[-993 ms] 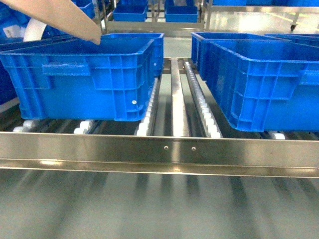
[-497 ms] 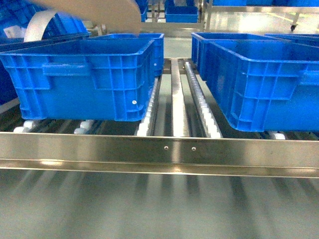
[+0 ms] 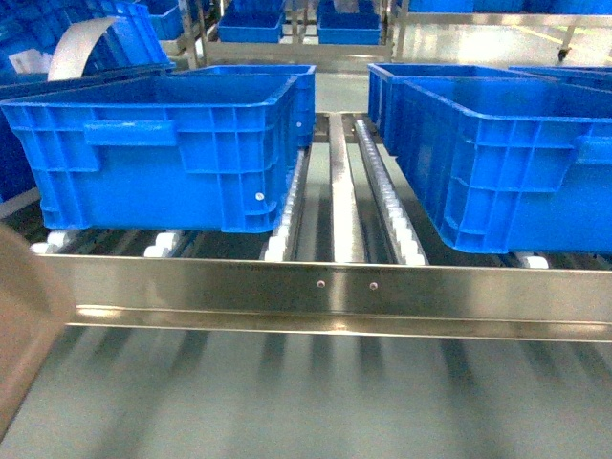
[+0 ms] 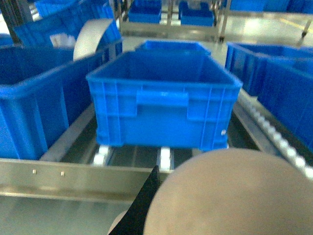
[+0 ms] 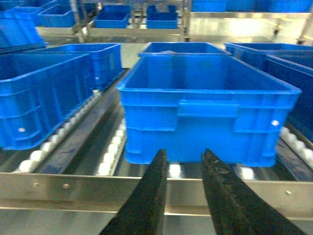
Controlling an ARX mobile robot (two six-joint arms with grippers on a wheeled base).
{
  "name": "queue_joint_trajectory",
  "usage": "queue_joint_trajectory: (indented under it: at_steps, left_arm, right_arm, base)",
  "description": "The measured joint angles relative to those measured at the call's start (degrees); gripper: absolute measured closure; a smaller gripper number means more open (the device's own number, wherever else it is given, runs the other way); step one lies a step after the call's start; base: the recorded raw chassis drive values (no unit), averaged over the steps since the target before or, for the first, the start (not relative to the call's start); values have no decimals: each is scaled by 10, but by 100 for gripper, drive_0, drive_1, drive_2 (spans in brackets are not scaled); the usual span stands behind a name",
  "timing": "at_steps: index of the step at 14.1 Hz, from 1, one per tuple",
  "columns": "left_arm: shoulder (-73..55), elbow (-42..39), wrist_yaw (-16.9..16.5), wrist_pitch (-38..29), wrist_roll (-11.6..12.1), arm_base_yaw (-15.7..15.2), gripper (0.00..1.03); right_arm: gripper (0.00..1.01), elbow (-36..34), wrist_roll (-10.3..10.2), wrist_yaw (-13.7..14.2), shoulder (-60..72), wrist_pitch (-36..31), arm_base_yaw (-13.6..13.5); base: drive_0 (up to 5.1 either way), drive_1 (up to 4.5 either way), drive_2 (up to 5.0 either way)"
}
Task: Place part in tray to right shelf
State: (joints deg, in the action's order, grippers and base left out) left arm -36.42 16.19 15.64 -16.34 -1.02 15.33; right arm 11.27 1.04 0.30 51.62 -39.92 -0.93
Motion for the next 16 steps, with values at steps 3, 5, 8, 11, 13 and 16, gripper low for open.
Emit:
queue_joint_trajectory:
  at_steps: [3,5,8,11,13,16]
  left_arm:
    - [70,-40,-49,-18,0,-48,90]
    - [102,-79,-76,-7,0,-75,90]
    - [149,-108,-153,10,0,-149,90]
    - [186,-128,-157,29,2,-151,90]
    - [208,-136,-155,43,2,-152,90]
    - [243,-153,-156,49,2,-153,90]
  right_arm:
    - [99,-39,-2,-4,-62,23,9]
    - [99,-61,-3,-3,-110,49,9]
    - [99,-82,-3,-3,-175,94,9]
    - [99,-105,-5,-3,-216,113,9]
    - [99,-105,-6,-3,-268,147,9]
    - [99,-105,-6,-3,-322,204,9]
  base:
    - [0,0,0]
    - [0,0,0]
    - [0,0,0]
    - [0,0,0]
    - [0,0,0]
    - [0,0,0]
